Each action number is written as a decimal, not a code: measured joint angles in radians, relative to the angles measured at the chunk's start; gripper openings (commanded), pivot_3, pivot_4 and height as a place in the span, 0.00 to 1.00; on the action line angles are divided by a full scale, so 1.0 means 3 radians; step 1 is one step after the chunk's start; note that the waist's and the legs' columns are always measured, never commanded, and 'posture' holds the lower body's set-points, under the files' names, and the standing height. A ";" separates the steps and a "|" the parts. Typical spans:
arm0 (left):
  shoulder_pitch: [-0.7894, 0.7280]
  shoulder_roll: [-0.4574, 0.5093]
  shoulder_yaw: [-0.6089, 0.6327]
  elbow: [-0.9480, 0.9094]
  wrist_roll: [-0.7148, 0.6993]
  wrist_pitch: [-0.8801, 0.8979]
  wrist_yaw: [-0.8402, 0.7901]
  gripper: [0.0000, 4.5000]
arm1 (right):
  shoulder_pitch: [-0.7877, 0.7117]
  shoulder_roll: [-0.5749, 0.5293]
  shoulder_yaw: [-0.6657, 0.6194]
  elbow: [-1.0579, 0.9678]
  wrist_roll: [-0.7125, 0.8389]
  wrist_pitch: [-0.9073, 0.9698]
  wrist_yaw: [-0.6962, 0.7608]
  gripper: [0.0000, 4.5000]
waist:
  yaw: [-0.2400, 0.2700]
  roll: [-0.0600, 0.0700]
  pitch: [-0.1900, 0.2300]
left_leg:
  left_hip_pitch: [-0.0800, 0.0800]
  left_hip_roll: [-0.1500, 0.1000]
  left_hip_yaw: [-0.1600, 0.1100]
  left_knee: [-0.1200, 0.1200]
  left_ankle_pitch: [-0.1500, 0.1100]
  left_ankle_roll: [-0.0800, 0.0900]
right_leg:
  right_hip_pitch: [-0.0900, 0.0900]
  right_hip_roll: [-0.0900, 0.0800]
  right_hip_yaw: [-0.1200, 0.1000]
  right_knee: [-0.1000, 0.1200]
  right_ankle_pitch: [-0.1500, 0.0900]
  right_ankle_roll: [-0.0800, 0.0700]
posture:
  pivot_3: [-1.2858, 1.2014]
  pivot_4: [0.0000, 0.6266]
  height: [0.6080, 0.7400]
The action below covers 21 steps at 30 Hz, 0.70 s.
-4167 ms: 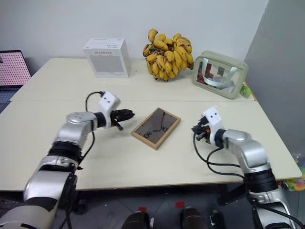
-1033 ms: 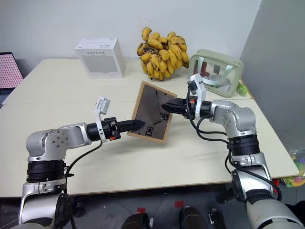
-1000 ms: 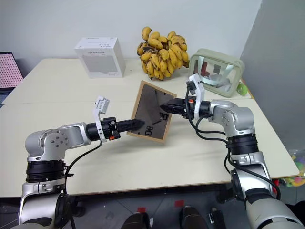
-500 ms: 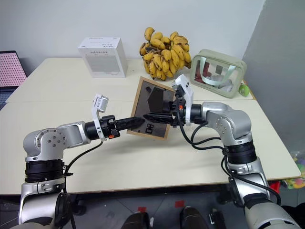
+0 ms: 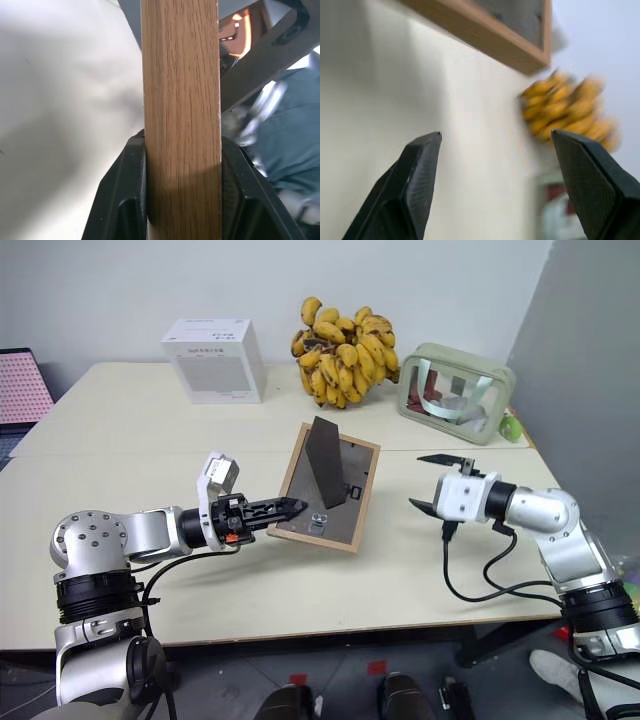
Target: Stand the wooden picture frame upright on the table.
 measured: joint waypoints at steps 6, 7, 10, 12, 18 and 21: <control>0.0045 -0.0019 -0.0177 0.0200 -0.0954 0.0000 0.0757 0.29 | -0.0498 0.0372 0.0147 0.0635 -0.1174 -0.1031 -0.1267 0.82 | -0.0038 0.0000 0.0000 | 0.0007 -0.0001 -0.0001 0.0000 0.0004 -0.0007 | 0.0001 0.0000 0.0007 0.0014 0.0001 -0.0001 | 0.52 0.24 1.00; 0.0080 -0.0023 -0.0230 0.0194 -0.1071 0.0000 0.0850 0.29 | -0.0561 0.0435 0.0164 0.0668 -0.1286 -0.1091 -0.1414 0.82 | -0.0035 0.0000 0.0000 | 0.0007 -0.0001 -0.0002 0.0000 0.0007 -0.0011 | 0.0001 0.0000 0.0006 0.0014 0.0001 -0.0001 | 0.52 0.24 1.00; 0.0248 0.0024 -0.0380 0.0140 -0.1546 -0.0075 0.1157 0.29 | -0.0667 0.0499 0.0255 0.0812 -0.1613 -0.1206 -0.1820 0.78 | -0.0016 -0.0002 -0.0001 | 0.0006 -0.0002 -0.0002 -0.0001 0.0007 -0.0012 | 0.0002 -0.0003 0.0007 0.0014 0.0001 -0.0002 | 0.52 0.24 1.00; 0.0308 0.0098 -0.0518 0.0110 -0.1846 -0.0205 0.1374 0.29 | -0.0709 0.0498 0.0304 0.0917 -0.1701 -0.1277 -0.1949 0.70 | 0.0019 -0.0002 -0.0001 | 0.0006 -0.0003 -0.0001 0.0000 0.0007 -0.0012 | 0.0002 -0.0003 0.0009 0.0013 0.0002 -0.0003 | 0.52 0.24 1.00; 0.0439 0.0285 -0.0819 -0.0166 -0.2454 -0.0584 0.1697 0.29 | -0.0736 0.0427 0.0337 0.1007 -0.1728 -0.1504 -0.2177 0.41 | 0.0054 -0.0002 -0.0001 | 0.0010 -0.0007 -0.0002 0.0002 0.0007 -0.0011 | 0.0012 -0.0005 0.0009 0.0007 -0.0003 -0.0009 | 0.52 0.24 1.00; 0.0538 0.0357 -0.0945 -0.0246 -0.2591 -0.0707 0.1707 0.29 | -0.0736 0.0376 0.0351 0.0992 -0.1744 -0.1605 -0.2182 0.35 | 0.0056 -0.0002 -0.0001 | 0.0014 -0.0007 -0.0002 0.0002 0.0007 -0.0011 | 0.0016 -0.0005 0.0009 0.0006 -0.0006 -0.0015 | 0.52 0.24 1.00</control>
